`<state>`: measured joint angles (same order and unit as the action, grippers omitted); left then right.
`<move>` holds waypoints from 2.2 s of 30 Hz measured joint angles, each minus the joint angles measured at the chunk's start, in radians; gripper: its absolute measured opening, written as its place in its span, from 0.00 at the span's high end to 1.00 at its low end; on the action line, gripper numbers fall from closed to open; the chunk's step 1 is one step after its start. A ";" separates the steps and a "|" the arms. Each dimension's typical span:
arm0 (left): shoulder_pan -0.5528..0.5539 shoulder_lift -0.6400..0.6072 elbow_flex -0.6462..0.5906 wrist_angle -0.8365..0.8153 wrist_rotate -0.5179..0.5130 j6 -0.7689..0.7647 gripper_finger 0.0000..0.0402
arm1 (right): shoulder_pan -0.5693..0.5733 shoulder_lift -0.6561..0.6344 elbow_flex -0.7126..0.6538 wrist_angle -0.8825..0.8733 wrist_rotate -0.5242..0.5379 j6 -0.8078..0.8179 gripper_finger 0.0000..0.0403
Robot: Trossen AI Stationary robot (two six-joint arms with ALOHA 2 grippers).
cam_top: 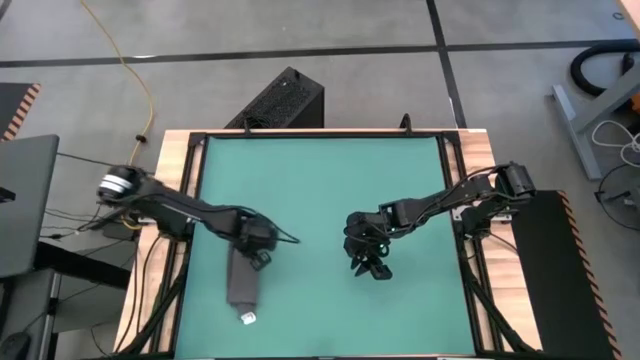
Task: Roll towel into tight, uniform cylinder
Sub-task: Move the gray towel to the left on the table, then return to Home Position
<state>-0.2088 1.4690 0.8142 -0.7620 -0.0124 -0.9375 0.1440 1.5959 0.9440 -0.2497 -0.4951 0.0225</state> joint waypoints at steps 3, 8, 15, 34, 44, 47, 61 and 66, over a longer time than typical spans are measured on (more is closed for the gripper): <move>-0.027 -0.126 -0.080 0.033 -0.024 -0.087 1.00 | -0.005 0.000 0.000 0.001 0.000 -0.004 0.65; -0.077 -0.287 -0.137 0.183 -0.107 -0.110 1.00 | -0.021 0.000 0.000 0.002 0.000 -0.004 0.65; -0.219 -0.291 -0.143 0.512 -0.104 -0.021 1.00 | -0.034 0.000 0.000 0.008 0.000 0.018 0.65; -0.383 -0.053 -0.143 0.551 0.010 -0.111 1.00 | -0.035 0.001 0.007 0.021 -0.005 0.052 0.65; -0.179 -0.218 -0.143 0.700 -0.106 0.406 1.00 | -0.096 -0.165 0.011 -0.030 -0.042 -0.079 0.65; -0.056 -0.262 -0.143 0.760 -0.072 0.586 1.00 | -0.128 -0.251 -0.039 0.027 -0.015 -0.091 0.65; 0.435 -0.734 -0.369 0.756 0.234 0.828 1.00 | -0.389 -0.666 -0.457 0.367 0.125 -0.008 0.65; 0.431 -0.954 -0.570 0.930 0.188 0.744 1.00 | -0.453 -0.745 -0.611 0.594 0.206 0.085 0.65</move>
<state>0.2219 0.5147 0.2447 0.1683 0.1759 -0.1938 -0.3088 0.8506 0.3325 0.3439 -0.2887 0.1072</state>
